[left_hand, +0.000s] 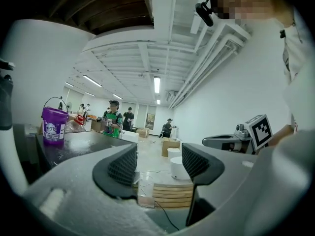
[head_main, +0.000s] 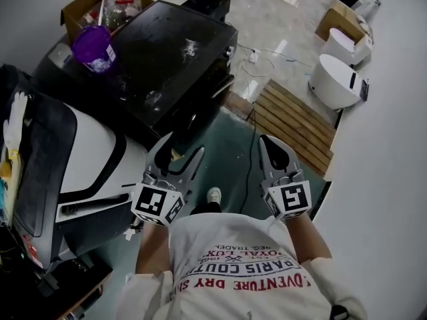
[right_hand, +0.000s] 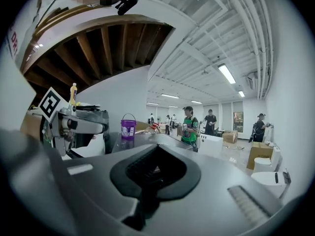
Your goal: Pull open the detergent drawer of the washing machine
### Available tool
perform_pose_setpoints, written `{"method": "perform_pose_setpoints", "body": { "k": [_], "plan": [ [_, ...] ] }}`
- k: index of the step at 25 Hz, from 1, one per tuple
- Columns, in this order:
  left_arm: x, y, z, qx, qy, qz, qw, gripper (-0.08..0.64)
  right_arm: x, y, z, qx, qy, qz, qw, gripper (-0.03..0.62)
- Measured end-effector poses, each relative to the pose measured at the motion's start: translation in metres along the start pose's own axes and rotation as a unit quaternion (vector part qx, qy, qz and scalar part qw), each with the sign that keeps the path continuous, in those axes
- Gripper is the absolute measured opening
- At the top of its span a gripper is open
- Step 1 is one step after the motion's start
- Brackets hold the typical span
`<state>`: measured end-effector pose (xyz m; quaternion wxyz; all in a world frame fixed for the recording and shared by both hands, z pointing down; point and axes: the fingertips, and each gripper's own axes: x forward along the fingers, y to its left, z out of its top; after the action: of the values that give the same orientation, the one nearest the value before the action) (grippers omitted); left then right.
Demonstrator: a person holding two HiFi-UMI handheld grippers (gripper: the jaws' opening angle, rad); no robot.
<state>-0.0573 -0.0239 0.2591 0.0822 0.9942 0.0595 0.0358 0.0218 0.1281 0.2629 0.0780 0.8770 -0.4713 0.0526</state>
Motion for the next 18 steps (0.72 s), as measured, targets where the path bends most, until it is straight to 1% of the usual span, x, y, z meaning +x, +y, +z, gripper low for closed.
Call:
{"method": "perform_pose_setpoints", "body": {
  "k": [3,6,8,10,14,16,18],
  "plan": [
    [0.020,0.028,0.001,-0.009,0.005,0.011,0.9999,0.286,0.042,0.001,0.005,0.000,-0.007,0.020,1.000,0.002],
    [0.033,0.048,0.000,-0.022,0.005,0.021,0.9995,0.285,0.076,0.003,0.001,-0.002,0.019,0.040,0.999,0.002],
    [0.039,0.062,0.000,-0.030,-0.003,0.033,0.9990,0.285,0.097,0.005,0.000,-0.005,0.016,0.058,0.998,0.002],
    [0.043,0.077,0.000,-0.038,-0.007,0.054,0.9978,0.266,0.118,0.009,0.002,-0.009,0.006,0.083,0.996,0.002],
    [0.056,0.099,-0.006,-0.044,-0.005,0.099,0.9941,0.265,0.158,0.008,0.001,0.002,0.001,0.136,0.991,0.002],
    [0.064,0.108,-0.010,-0.043,-0.007,0.118,0.9920,0.265,0.178,0.005,0.000,0.005,0.001,0.163,0.987,0.002],
    [0.071,0.117,-0.013,-0.047,-0.009,0.147,0.9880,0.265,0.199,0.005,-0.001,-0.003,0.005,0.199,0.980,0.002]
  ]
}}
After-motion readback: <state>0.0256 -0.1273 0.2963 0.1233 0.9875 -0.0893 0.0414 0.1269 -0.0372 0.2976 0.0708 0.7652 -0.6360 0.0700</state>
